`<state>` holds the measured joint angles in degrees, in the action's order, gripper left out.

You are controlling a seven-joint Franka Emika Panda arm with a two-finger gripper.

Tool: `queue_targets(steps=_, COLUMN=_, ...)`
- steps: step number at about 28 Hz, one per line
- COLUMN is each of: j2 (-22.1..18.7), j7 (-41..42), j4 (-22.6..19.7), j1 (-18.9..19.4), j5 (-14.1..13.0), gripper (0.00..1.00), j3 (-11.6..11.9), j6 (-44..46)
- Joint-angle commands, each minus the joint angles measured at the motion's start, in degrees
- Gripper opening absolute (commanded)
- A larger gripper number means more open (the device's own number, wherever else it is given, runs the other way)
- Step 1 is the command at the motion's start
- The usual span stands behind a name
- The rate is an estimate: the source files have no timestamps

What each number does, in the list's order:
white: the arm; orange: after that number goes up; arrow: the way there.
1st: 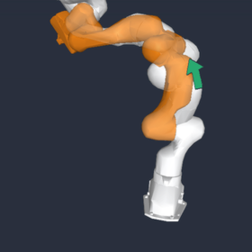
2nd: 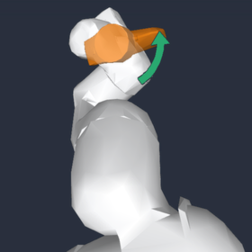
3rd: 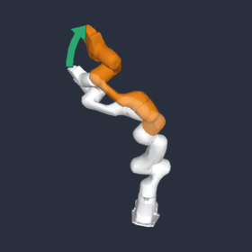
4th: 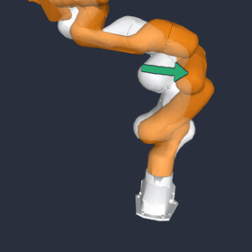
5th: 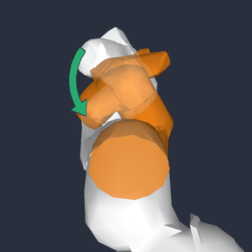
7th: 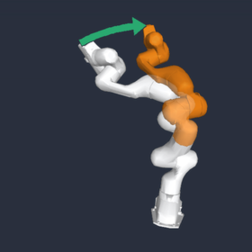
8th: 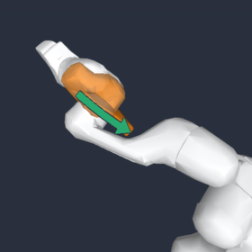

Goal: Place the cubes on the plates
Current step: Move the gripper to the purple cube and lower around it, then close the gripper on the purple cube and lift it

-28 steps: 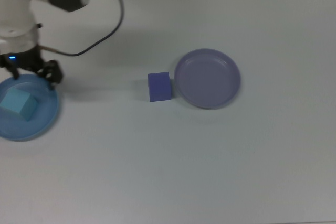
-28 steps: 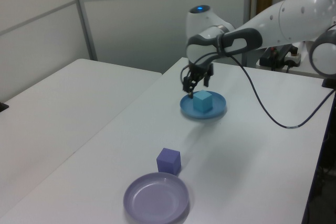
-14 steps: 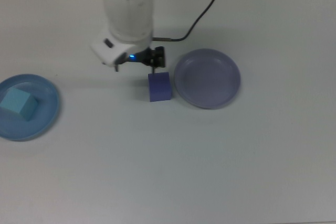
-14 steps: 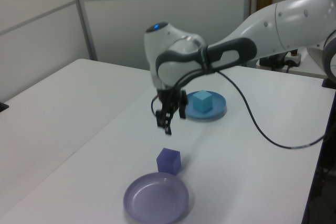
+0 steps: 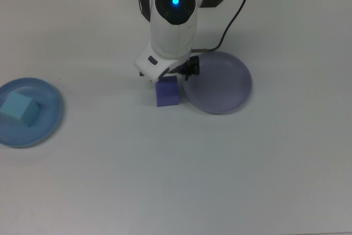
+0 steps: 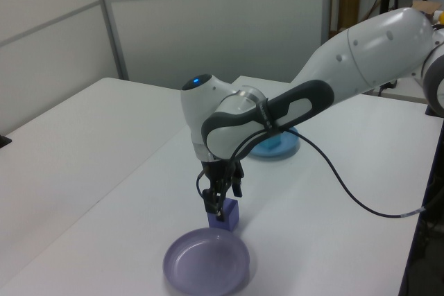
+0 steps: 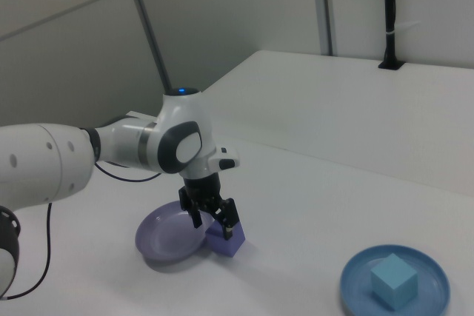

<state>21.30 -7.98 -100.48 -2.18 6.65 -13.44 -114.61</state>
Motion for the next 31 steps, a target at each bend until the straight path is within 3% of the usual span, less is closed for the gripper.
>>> queue_targets(steps=1, j2=0.15, j7=-0.73, j4=-0.68, j1=-0.46, j5=0.81, gripper=1.0, j3=0.78, j6=-3.07)
queue_targets(steps=6, j2=0.93, j7=-0.73, j4=-0.59, j1=-1.16, j5=1.17, gripper=0.99, j3=0.87, j6=-3.95)
queue_targets(steps=7, j2=1.2, j7=-0.73, j4=-0.59, j1=-1.16, j5=1.17, gripper=0.8, j3=0.87, j6=-4.65)
queue_targets(steps=12, j2=1.12, j7=-2.03, j4=-0.59, j1=-1.08, j5=1.08, gripper=0.26, j3=0.78, j6=-4.92)
queue_targets(steps=14, j2=1.2, j7=-3.36, j4=-0.68, j1=-0.9, j5=1.17, gripper=0.16, j3=0.78, j6=-5.09)
queue_targets(steps=17, j2=1.12, j7=-3.71, j4=-0.68, j1=-0.64, j5=1.17, gripper=0.1, j3=0.7, j6=-5.09)
queue_targets(steps=22, j2=-3.62, j7=-3.45, j4=-1.12, j1=-0.55, j5=0.82, gripper=0.09, j3=0.26, j6=0.42)
queue_targets(steps=26, j2=-7.23, j7=-3.01, j4=-1.12, j1=-0.55, j5=0.2, gripper=0.09, j3=-2.29, j6=6.59)
queue_targets(steps=29, j2=-7.67, j7=-3.98, j4=-1.12, j1=0.33, j5=0.11, gripper=0.09, j3=-4.66, j6=7.74)
queue_targets(steps=31, j2=-7.5, j7=-4.59, j4=-1.03, j1=1.73, j5=0.2, gripper=0.1, j3=-4.93, j6=7.48)
